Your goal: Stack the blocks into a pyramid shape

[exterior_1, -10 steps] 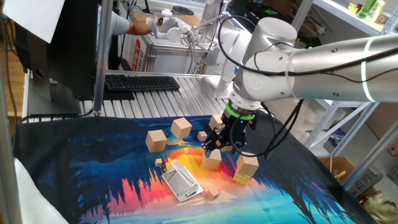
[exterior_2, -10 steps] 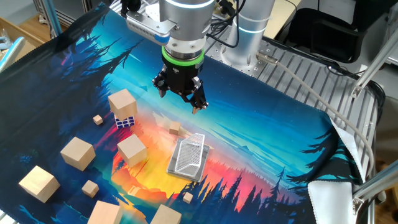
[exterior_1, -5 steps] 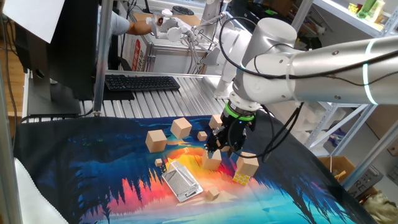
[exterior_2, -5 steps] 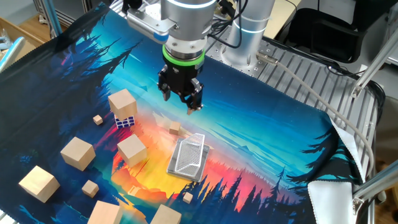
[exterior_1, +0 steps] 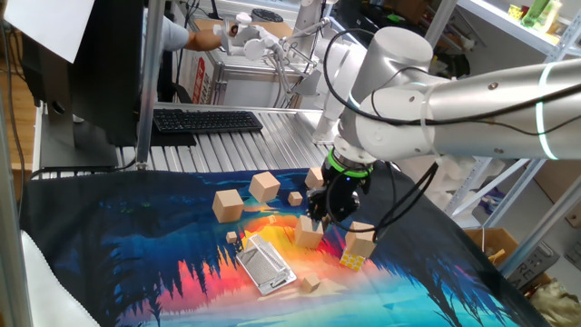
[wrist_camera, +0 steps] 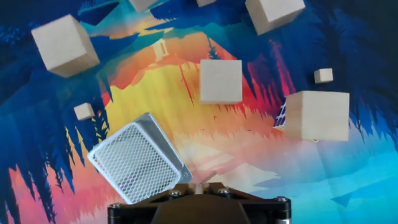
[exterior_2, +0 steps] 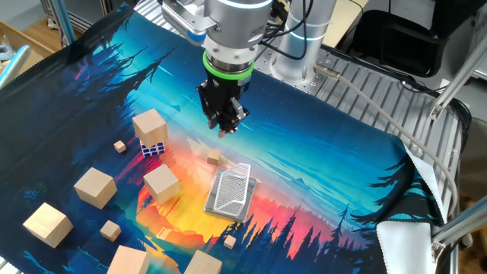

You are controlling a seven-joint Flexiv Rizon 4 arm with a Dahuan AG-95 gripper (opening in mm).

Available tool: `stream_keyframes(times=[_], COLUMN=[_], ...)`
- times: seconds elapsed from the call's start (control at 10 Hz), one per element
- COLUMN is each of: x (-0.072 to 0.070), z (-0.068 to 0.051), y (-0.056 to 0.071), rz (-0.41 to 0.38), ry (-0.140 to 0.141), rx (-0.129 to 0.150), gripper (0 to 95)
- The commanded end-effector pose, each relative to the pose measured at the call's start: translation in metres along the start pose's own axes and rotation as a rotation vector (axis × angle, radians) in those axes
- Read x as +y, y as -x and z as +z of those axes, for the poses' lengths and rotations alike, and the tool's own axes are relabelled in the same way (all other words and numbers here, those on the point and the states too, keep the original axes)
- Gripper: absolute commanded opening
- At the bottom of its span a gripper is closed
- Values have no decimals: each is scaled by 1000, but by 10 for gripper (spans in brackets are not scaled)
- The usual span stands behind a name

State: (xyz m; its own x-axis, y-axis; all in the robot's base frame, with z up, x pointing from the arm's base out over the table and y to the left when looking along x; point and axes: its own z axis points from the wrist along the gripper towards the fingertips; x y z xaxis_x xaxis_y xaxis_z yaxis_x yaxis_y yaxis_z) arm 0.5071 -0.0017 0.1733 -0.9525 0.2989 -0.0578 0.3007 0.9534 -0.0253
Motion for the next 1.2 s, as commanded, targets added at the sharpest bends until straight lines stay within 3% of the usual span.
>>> stream_keyframes(times=[0.1, 0.3, 0.4, 0.9, 1.2], x=[1, 3, 4, 10, 14], z=[0, 1, 2, 7, 12], y=[3, 8, 11, 35, 58], rz=[-5, -6, -6, -4, -2], ry=[-1, -1, -1, -2, -1], rx=[7, 6, 6, 6, 7], gripper=[0, 0, 190, 190, 190])
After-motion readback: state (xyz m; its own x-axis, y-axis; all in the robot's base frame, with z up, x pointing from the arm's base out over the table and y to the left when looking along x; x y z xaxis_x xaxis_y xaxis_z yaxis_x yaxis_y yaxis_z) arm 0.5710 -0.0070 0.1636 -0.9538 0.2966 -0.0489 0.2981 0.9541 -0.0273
